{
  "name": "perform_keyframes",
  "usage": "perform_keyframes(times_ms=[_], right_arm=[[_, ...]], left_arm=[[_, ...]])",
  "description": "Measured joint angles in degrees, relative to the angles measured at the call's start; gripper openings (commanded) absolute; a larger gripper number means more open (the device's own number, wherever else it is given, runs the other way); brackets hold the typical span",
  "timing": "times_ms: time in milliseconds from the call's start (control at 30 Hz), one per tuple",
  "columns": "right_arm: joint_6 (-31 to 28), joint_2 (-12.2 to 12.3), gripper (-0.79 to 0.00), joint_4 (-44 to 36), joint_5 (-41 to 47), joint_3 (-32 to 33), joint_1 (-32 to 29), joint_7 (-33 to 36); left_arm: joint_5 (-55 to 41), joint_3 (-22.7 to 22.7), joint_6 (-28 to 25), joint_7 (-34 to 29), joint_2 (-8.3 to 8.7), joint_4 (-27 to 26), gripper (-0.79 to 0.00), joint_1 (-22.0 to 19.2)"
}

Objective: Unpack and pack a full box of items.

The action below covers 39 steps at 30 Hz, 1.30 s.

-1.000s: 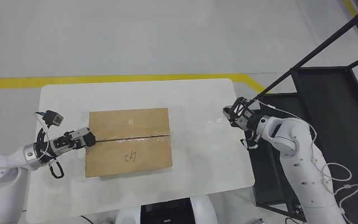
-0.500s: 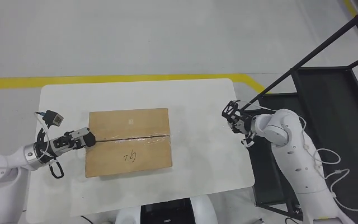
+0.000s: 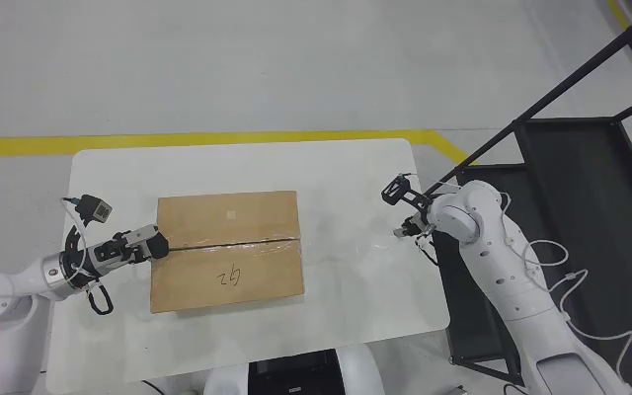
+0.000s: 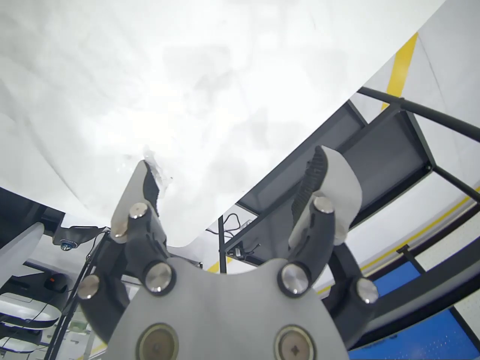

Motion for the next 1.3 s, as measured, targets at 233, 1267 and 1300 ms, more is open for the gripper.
perform_keyframes(times_ms=[233, 1267, 1300], right_arm=[[6.0, 0.0, 0.000, 2.4, -4.2, -0.7, 0.9, 2.6], [-4.1, 1.0, 0.000, -2.1, -2.2, -0.8, -4.2, 0.9], [-5.7, 1.0, 0.000, -2.4, -2.4, -1.3, -4.6, 0.6]], left_arm=[[0.0, 0.0, 0.0, 0.0, 0.00, 0.0, 0.000, 0.0], [0.0, 0.0, 0.0, 0.0, 0.00, 0.0, 0.000, 0.0], [0.0, 0.0, 0.0, 0.0, 0.00, 0.0, 0.000, 0.0]])
